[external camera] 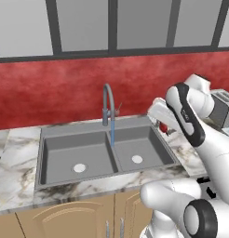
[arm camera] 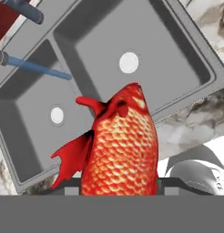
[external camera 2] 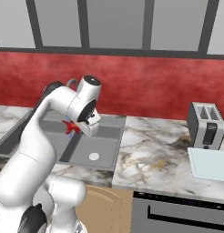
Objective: Take the fish out of the fridge, briefly rinse it in the sink, and place it on the tray next to the sink.
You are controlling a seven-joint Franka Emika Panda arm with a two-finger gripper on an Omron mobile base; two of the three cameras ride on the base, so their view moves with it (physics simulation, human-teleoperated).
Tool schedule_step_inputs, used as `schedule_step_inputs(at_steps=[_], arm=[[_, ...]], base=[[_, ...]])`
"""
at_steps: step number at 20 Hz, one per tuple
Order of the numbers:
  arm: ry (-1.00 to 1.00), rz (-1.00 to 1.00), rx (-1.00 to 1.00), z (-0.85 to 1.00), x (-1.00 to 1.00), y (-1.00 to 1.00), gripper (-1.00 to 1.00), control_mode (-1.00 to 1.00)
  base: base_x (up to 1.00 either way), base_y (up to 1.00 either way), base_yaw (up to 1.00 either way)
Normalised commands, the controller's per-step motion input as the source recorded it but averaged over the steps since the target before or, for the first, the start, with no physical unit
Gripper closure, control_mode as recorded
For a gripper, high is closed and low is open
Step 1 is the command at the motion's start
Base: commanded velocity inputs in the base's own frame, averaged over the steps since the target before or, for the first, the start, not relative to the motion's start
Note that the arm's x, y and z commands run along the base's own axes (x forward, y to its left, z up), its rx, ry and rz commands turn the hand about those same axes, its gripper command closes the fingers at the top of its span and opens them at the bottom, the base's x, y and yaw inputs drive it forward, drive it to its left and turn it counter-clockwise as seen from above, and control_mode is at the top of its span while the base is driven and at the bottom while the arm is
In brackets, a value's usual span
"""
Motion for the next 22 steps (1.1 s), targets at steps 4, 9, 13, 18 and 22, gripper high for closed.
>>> schedule_step_inputs(at_steps=[4,9,13,18,22], arm=[[-0.03,0.26,0.09,-0.54,0.35,0.32,1.0,-1.0],[-0.13,0.23,0.18,-0.15,0.27,0.01,1.0,-1.0],[-0.05,0.25,0.11,-0.23,0.38,0.0,1.0,-1.0],[0.14,0.19,-0.06,-0.29,0.17,0.0,1.0,-1.0],[0.04,0.24,0.0,-0.21,0.11,0.0,1.0,-1.0]], base=[[0.0,0.0,0.0],[0.0,0.0,0.0],[0.0,0.0,0.0],[0.0,0.0,0.0],[0.0,0.0,0.0]])
